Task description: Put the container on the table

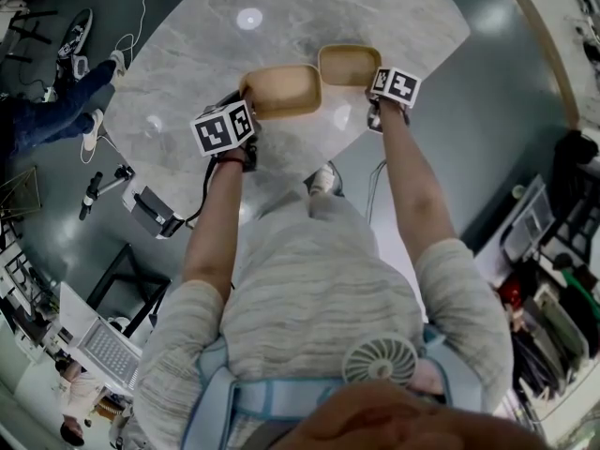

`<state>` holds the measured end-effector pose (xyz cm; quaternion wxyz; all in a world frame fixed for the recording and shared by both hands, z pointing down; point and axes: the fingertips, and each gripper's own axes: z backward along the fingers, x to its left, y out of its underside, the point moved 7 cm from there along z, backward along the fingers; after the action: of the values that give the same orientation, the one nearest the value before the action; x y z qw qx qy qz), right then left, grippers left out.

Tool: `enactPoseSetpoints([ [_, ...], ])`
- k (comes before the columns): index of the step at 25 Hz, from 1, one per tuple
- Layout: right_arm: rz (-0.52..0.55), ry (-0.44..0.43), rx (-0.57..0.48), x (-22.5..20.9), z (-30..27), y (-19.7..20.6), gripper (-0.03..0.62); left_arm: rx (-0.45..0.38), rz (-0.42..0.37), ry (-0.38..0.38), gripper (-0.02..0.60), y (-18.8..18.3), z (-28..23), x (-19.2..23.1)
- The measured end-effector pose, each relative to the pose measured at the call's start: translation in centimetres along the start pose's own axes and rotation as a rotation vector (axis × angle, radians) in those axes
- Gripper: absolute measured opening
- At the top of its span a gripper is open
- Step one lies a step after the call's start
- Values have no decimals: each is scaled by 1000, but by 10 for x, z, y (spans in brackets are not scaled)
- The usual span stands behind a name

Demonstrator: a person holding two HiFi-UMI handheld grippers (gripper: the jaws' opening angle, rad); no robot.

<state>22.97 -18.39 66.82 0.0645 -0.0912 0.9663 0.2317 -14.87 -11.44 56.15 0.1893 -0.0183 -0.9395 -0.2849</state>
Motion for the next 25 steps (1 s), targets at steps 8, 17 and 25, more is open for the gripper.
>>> enactPoseSetpoints([
  [8,-28,-83,-44,-4,11,4,23,0,5,7,31,4,-1,-1],
  [17,-20,-138,-86,-4,26,4,30,-6,7,6,31,2,0,-1],
  [25,4,-221,-169,7,58,1,43,-17,11,-1,31,-2,5,1],
])
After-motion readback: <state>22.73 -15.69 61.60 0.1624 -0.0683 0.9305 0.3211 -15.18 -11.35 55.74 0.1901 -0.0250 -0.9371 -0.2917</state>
